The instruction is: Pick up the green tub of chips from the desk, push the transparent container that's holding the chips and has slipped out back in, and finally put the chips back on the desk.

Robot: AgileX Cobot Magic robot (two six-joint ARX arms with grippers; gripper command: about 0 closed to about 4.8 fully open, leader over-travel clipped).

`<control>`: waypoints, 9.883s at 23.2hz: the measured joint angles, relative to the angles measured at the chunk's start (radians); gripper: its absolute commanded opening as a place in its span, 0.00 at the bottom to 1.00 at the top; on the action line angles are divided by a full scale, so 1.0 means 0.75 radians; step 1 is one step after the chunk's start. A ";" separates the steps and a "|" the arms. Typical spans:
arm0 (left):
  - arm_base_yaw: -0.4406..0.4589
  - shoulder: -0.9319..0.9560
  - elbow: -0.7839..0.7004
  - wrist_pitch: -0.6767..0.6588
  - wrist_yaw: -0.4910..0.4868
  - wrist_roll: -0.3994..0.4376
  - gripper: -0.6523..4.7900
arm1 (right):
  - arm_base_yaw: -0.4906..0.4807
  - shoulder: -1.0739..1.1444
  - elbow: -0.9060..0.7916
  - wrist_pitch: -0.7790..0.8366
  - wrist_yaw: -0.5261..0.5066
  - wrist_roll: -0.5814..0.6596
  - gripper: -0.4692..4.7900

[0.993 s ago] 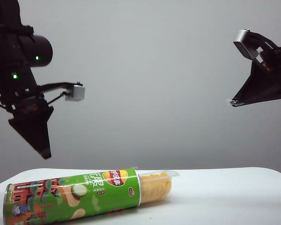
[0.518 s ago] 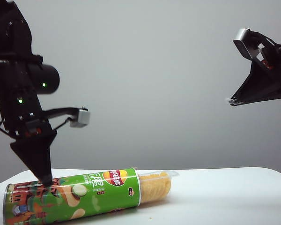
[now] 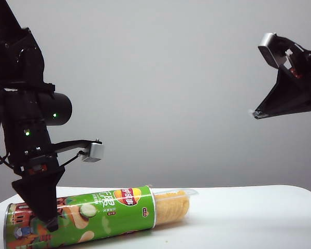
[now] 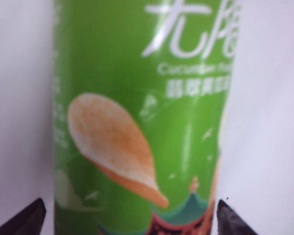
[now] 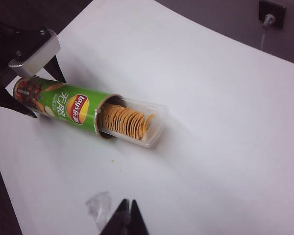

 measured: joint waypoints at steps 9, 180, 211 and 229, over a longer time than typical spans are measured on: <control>0.003 0.016 -0.001 0.017 -0.063 0.010 0.97 | 0.000 0.035 0.000 0.016 -0.001 0.001 0.08; -0.104 0.168 0.274 -0.040 -0.141 0.014 0.76 | -0.057 0.253 0.382 0.388 -0.758 1.028 0.39; -0.136 -1.057 0.307 -0.455 -0.525 -0.469 1.00 | -0.018 -0.422 0.221 -0.898 -0.070 -0.026 0.08; 0.135 -2.126 -0.551 0.036 -0.499 -0.894 1.00 | -0.018 -1.665 -0.596 -0.137 0.750 0.629 0.08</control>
